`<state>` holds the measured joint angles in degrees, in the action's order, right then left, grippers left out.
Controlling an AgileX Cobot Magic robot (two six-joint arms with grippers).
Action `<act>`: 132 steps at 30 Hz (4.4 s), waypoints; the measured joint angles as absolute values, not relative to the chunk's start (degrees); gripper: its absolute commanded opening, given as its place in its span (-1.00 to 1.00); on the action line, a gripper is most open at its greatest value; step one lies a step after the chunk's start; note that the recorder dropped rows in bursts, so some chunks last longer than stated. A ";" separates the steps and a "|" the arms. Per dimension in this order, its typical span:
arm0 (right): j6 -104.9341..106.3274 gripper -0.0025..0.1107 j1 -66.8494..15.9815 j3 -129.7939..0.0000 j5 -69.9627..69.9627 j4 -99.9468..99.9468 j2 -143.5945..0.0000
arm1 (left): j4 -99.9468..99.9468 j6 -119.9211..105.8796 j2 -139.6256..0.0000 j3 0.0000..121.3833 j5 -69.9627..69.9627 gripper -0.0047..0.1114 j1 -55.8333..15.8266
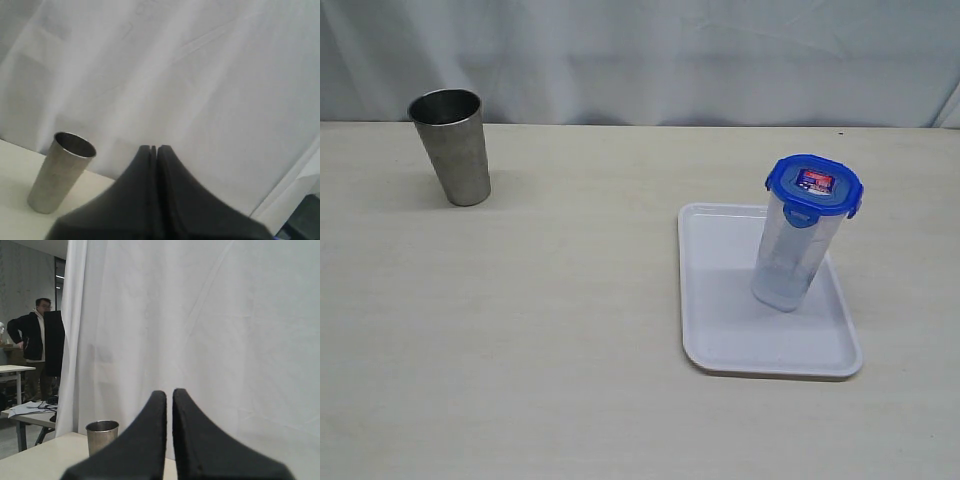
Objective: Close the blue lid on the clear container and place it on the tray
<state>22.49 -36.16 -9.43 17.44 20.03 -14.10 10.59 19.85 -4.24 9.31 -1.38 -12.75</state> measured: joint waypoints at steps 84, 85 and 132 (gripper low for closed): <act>22.49 -0.88 -36.16 -9.43 17.44 20.03 -14.10 | -5.26 0.00 -0.22 0.18 -18.18 -0.92 -0.76; 22.49 -0.88 -36.16 -9.43 17.44 20.03 -14.10 | -5.26 0.00 -0.22 0.18 -18.18 -0.92 -0.76; 20.20 -0.88 -27.44 -0.14 30.76 15.78 -12.98 | -5.48 0.00 -0.22 0.18 -18.18 -0.92 -0.76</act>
<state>20.20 -27.44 -0.14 30.76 15.78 -12.98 -5.48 0.00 -0.22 0.18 -18.18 -0.76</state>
